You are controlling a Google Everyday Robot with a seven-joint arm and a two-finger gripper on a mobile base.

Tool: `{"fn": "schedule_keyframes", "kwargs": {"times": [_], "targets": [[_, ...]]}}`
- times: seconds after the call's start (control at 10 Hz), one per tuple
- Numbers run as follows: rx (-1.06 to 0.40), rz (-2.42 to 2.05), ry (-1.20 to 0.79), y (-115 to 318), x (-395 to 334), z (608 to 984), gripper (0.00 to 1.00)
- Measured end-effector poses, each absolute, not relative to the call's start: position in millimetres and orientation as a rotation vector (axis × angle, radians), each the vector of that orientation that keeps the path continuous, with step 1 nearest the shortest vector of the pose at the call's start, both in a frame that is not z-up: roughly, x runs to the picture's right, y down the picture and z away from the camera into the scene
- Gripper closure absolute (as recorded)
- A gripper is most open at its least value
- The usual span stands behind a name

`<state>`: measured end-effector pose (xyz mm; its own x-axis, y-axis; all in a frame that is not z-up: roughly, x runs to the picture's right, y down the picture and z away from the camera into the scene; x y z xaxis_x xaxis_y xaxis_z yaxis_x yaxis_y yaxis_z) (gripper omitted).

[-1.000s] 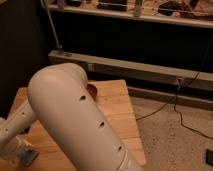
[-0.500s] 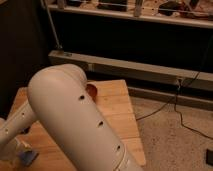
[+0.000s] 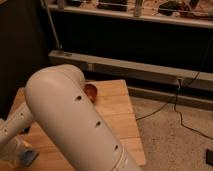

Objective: Place the white sponge in the ceramic bowl

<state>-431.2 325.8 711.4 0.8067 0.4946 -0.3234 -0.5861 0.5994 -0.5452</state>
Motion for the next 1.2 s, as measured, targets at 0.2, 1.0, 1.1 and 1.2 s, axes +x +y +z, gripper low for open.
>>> {"fn": "schedule_keyframes", "kwargs": {"times": [0.2,1.0,1.1,1.2], "targets": [[-0.661,0.623,0.141,323.2,-435.2,716.1,0.35],[-0.633,0.618,0.144,322.0,-428.6,726.8,0.35],[-0.634,0.615,0.138,322.2,-427.8,728.8,0.35],[-0.636,0.617,0.126,321.1,-427.0,730.7,0.35]]}}
